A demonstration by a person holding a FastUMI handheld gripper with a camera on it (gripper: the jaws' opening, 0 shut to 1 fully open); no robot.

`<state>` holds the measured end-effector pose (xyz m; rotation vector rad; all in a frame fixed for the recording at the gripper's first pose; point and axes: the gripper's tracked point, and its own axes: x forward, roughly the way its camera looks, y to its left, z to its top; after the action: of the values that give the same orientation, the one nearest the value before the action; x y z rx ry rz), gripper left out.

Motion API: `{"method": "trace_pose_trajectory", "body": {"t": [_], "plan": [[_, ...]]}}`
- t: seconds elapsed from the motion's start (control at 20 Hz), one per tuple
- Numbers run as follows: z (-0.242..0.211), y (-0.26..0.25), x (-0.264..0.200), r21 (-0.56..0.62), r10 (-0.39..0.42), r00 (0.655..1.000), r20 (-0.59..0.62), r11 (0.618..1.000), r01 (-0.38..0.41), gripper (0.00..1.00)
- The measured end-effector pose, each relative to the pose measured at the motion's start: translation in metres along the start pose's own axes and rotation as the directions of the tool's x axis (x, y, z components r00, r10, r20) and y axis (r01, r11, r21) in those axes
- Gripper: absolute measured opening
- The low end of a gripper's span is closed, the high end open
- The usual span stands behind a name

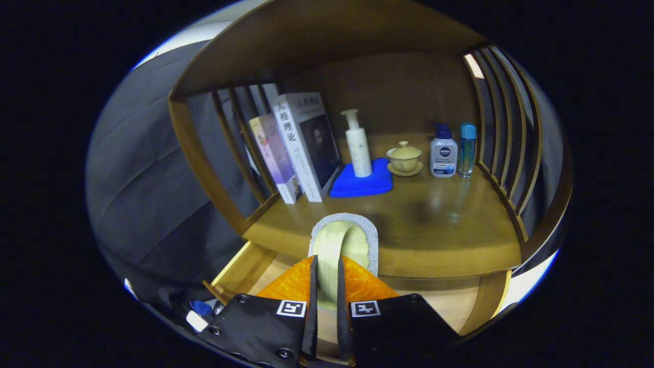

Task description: Pull open the drawer, take out the items inside it, and place them on the countertop above the cabinet.

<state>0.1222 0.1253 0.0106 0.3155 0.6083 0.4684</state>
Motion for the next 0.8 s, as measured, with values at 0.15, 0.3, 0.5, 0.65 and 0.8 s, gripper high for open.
{"method": "trace_pose_trajectory", "body": {"t": [0.15,0.3,0.5,0.65,0.8], "plan": [[0.02,-0.015,0.018,0.071,-0.048,0.998,0.041,0.996,0.045,0.18],[0.023,-0.033,0.034,0.093,-0.112,0.993,0.043,0.99,0.108,0.18],[0.025,-0.048,0.054,0.104,-0.15,0.988,0.037,0.984,0.146,0.18],[0.023,-0.056,0.063,0.094,-0.178,0.984,0.027,0.98,0.175,0.29],[0.025,-0.061,0.067,0.062,-0.191,0.98,0.05,0.98,0.188,0.48]]}}
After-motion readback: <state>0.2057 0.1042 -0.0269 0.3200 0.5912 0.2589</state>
